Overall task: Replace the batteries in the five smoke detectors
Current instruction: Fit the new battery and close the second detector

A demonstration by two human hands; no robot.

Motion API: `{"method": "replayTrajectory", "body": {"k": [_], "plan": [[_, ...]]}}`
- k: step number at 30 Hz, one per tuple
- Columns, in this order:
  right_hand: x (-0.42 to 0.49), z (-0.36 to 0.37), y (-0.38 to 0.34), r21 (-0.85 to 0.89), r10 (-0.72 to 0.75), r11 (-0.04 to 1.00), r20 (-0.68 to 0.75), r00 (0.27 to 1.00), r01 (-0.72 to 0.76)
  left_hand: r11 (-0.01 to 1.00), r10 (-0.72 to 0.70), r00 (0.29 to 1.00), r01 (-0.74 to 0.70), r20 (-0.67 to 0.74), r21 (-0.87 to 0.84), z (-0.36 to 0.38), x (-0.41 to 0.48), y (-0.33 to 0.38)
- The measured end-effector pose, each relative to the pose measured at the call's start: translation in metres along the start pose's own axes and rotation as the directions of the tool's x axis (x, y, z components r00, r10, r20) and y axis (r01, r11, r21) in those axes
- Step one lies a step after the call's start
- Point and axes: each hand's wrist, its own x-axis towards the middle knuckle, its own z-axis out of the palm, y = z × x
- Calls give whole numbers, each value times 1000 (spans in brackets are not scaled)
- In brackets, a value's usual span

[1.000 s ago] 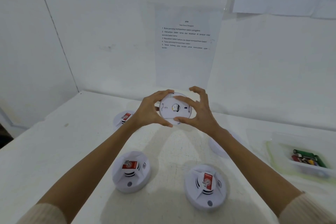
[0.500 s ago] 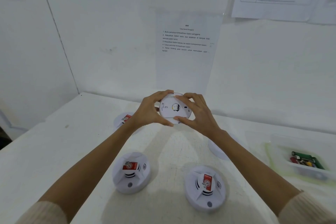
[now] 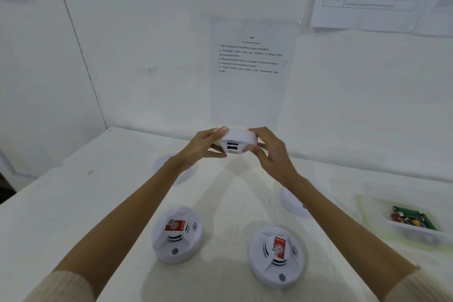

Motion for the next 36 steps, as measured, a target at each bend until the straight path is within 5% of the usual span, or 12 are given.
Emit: {"method": "replayTrajectory", "body": {"k": [4, 9, 14, 23, 32, 36], "plan": [[10, -5, -4, 115, 271, 957, -34, 962, -266, 997, -4, 999, 0, 52, 80, -1, 4, -1], [8, -5, -7, 430, 557, 708, 149, 817, -561, 997, -67, 995, 64, 75, 45, -2, 7, 3], [2, -9, -3, 439, 575, 645, 259, 776, -625, 990, -136, 991, 135, 14, 36, 3, 6, -9], [1, -11, -2, 368, 547, 679, 324, 772, -635, 990, -115, 993, 115, -1, 77, 3, 12, -13], [0, -10, -5, 216, 508, 651, 587, 630, -727, 950, -30, 999, 39, -33, 309, 10, 24, -2], [-4, -8, -2, 354, 599, 470, 545, 587, -809, 991, -82, 992, 91, -99, 99, 10, 21, -2]]}}
